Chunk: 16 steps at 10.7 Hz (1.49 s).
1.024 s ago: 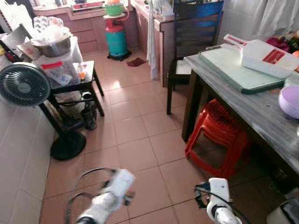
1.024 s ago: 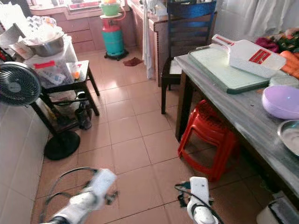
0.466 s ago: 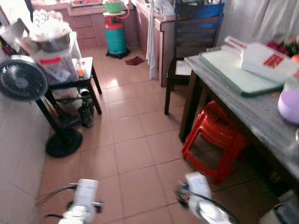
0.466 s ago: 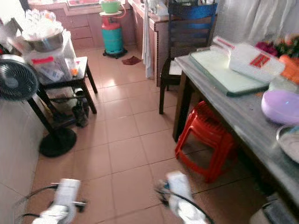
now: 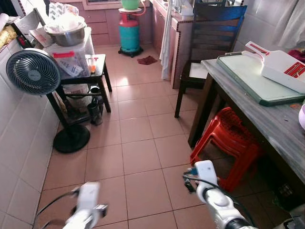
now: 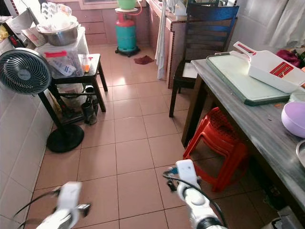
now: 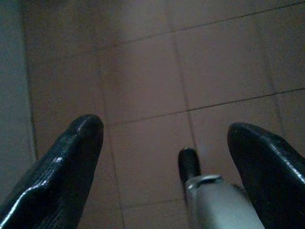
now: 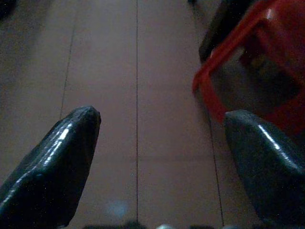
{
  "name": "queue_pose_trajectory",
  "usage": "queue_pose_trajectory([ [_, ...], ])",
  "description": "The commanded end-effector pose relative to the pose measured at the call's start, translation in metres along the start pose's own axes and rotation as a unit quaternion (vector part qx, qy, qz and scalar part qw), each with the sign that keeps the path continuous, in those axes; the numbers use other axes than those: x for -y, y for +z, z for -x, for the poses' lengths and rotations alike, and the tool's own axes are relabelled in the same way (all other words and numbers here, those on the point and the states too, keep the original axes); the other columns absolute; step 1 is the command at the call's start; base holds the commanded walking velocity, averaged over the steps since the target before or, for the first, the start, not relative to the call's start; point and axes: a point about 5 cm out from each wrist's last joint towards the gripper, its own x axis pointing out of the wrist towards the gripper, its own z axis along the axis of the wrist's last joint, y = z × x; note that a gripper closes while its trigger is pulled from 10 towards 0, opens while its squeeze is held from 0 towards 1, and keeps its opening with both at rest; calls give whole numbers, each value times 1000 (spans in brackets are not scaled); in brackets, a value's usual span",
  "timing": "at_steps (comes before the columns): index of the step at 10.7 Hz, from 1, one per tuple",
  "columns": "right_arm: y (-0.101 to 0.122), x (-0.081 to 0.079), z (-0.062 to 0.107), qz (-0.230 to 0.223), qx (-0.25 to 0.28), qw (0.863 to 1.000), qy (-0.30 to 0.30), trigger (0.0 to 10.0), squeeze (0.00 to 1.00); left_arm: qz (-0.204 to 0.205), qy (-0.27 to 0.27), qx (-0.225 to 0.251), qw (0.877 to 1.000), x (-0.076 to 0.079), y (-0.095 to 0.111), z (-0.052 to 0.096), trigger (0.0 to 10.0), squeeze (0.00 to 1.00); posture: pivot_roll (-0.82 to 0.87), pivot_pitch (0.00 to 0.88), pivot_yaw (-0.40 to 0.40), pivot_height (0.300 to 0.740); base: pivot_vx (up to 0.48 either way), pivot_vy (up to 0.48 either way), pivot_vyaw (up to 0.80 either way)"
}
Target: Setting the table
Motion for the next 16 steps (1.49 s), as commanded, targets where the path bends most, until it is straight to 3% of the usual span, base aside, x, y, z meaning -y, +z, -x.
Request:
queue_pose_trajectory([
  [1, -18, -3, 5, 0, -35, 999, 1, 10000, 0, -11, -6, -2, 1000, 2, 1, 0, 10000, 0, 77, 0, -2, 740, 0, 0, 0],
  [3, -38, -11, 12, -25, -60, 998, 14, 10000, 0, 0, -13, -42, 999, 10, -17, 2, 10000, 0, 59, 0, 4, 740, 0, 0, 0],
  [5, -48, -20, 16, -22, -72, 997, 32, 10000, 0, -9, -14, -80, 997, 4, -38, 6, 10000, 0, 38, 0, 10, 740, 0, 0, 400],
  [7, -51, -18, 18, -16, -80, 996, 28, 10000, 0, -56, -21, -88, 994, 8, -37, 5, 10000, 0, 27, 0, 13, 740, 0, 0, 800],
  [9, -59, -16, 21, -15, -96, 995, 32, 10000, 0, -65, -38, -83, 994, 22, -36, 5, 10000, 0, 26, 0, 13, 740, 0, 0, 800],
  [11, -64, -15, 23, -21, -108, 993, 32, 10000, 0, -75, -44, -82, 993, 29, -34, 5, 10000, 0, 25, 0, 13, 740, 0, 0, 0],
  [16, -67, -20, 24, -1, -118, 992, 42, 10000, 0, -77, -37, -85, 993, 23, -37, 5, 10000, 0, 35, 0, 15, 740, 0, 0, 313],
])
